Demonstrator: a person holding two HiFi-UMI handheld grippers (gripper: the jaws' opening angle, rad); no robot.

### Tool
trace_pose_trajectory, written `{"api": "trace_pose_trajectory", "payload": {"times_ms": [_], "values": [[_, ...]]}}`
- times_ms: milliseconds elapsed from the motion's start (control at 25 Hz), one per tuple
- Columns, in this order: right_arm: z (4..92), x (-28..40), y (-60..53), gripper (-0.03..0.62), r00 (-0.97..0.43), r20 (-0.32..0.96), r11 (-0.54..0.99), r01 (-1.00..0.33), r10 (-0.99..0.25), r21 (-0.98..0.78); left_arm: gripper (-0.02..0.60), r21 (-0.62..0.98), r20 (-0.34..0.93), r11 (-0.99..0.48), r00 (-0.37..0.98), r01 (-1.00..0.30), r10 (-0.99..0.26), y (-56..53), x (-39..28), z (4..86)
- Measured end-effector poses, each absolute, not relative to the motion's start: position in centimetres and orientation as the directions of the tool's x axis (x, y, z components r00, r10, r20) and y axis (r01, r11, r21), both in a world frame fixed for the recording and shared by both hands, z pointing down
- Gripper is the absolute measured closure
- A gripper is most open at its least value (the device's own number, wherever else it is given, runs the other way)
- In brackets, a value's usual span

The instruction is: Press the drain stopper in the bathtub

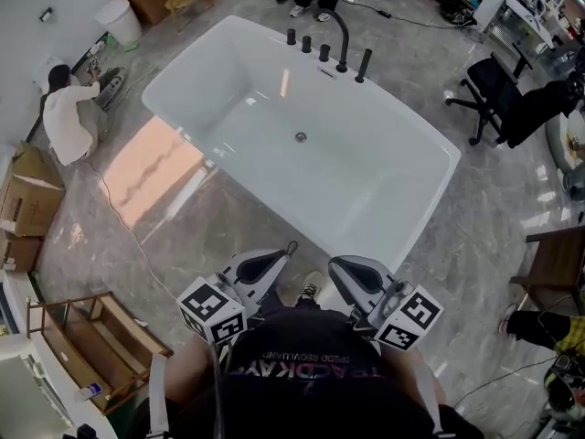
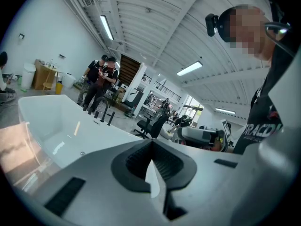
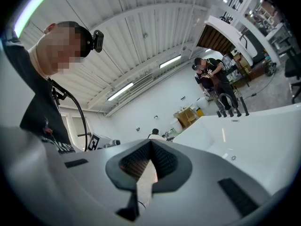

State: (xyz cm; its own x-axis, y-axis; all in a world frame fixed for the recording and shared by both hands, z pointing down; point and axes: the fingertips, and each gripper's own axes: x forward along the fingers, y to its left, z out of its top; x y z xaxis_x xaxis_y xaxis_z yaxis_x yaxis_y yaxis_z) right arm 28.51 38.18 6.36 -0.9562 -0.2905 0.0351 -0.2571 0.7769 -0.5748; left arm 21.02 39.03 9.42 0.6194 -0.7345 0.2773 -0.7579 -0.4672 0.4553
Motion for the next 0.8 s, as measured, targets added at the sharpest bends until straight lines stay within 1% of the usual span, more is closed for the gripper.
{"api": "trace_pose_trajectory", "payload": {"times_ms": [200,600,800], "values": [[6.3,28.8,38.1,0.577,-0.956,0.031,0.764,-0.253,-0.292,-0.594,0.572,0.437,0.284,-0.462,0.606,-0.772,-0.743,39.1,20.7,8.7],[6.2,30.4,37.5,0.577,-0.961,0.006,0.721,-0.212,-0.276,-0.66,0.572,0.39,0.321,-0.311,0.445,-0.867,-0.836,39.8,17.3,7.6],[6.0,30.2,37.4,0.577,-0.962,-0.01,0.715,-0.194,-0.271,-0.671,0.572,0.381,0.335,-0.304,0.437,-0.873,-0.835,40.3,17.3,7.5]]}}
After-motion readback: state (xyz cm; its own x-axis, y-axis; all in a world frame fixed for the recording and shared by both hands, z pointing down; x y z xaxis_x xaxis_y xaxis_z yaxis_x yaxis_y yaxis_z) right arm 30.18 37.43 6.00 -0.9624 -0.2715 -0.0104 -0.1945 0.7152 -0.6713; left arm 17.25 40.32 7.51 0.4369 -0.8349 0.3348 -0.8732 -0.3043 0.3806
